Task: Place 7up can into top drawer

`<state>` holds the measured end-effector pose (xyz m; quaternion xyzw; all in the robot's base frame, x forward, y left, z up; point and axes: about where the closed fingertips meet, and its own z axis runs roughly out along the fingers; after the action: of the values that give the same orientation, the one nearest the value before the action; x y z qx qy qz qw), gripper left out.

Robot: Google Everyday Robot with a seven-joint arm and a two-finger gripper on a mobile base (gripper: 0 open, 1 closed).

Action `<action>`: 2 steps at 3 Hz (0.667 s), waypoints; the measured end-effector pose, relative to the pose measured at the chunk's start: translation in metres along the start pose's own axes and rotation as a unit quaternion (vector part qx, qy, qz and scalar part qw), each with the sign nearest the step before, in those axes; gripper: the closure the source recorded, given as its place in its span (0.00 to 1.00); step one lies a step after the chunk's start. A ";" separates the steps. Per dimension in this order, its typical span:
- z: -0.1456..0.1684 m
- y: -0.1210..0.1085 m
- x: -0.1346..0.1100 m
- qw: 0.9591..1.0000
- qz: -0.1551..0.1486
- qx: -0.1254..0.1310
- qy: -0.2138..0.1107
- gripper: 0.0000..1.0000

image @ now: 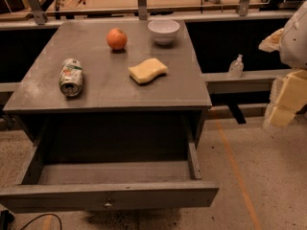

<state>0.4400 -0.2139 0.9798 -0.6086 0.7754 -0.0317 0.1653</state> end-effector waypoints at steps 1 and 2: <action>0.006 -0.005 -0.031 0.996 -0.088 -0.023 0.004 0.00; 0.031 -0.009 -0.106 0.962 -0.267 -0.048 0.013 0.00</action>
Offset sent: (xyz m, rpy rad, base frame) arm 0.0720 0.1939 -0.0233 -0.4092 0.0314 1.3058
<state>0.4793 -0.1101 0.9762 -0.8004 0.5873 -0.0449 0.1115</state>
